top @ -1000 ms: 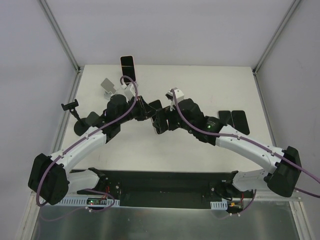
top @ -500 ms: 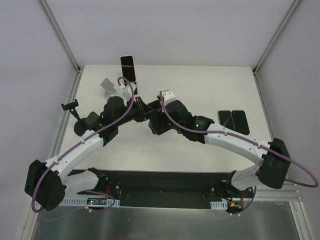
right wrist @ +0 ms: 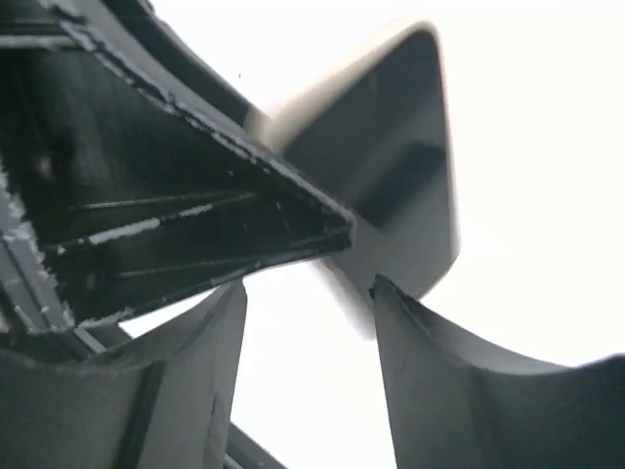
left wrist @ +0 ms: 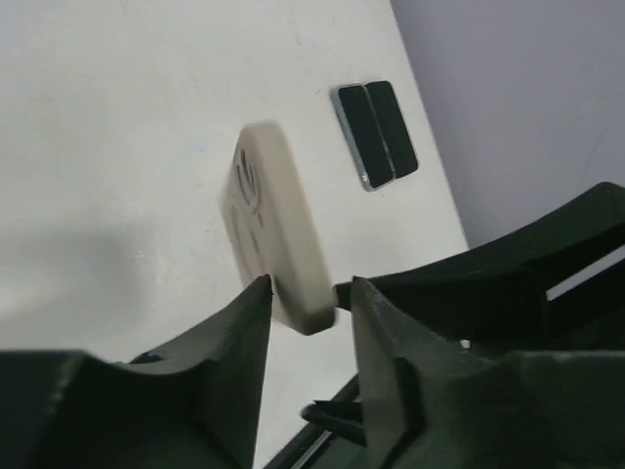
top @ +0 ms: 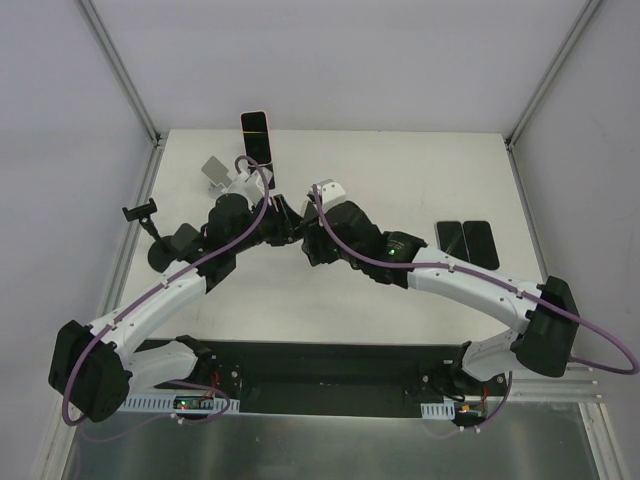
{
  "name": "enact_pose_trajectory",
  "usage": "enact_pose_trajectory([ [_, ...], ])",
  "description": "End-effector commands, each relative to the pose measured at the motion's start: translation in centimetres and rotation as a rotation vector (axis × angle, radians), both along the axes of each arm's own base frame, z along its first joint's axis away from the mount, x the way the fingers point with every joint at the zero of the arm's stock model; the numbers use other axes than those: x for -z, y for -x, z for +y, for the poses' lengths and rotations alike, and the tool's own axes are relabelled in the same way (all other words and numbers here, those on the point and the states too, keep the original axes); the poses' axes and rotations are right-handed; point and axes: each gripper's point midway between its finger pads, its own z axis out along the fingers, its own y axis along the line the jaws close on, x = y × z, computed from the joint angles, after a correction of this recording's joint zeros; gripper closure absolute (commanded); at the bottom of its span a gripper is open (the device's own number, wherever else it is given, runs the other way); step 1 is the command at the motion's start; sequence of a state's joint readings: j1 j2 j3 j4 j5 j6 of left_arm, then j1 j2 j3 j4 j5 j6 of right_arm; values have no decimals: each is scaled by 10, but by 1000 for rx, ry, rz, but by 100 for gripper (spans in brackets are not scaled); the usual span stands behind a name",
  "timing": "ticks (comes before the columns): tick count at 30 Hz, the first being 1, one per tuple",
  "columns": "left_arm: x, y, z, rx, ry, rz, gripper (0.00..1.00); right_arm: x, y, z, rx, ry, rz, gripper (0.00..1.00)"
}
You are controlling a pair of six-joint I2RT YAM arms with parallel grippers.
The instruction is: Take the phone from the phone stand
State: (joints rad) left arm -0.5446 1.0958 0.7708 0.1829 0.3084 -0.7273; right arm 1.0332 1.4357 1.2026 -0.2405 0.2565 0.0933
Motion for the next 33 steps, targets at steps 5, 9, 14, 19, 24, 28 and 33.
enact_pose_trajectory([
  [5, -53, -4, 29, -102, -54, -243, 25, -8, -11, -27, 64, 81, -57, 90],
  [9, -59, -5, 53, -182, -116, -308, 16, 7, -11, -45, 83, 126, -20, 90],
  [14, -37, -3, 63, -198, -172, -270, 13, 22, -11, -63, 103, 156, 35, 73],
  [19, 2, -8, 64, -182, -265, -212, 7, 34, -20, -82, 117, 194, 116, 41],
  [24, 37, -17, 52, -66, -394, -172, 1, 36, -30, -114, 201, 211, 160, 10],
  [28, 73, -29, 32, 57, -465, -104, 1, 41, -31, -138, 265, 209, 178, 1],
  [33, 101, -41, 12, 167, -547, -56, 1, 41, -28, -158, 303, 210, 171, 4],
])
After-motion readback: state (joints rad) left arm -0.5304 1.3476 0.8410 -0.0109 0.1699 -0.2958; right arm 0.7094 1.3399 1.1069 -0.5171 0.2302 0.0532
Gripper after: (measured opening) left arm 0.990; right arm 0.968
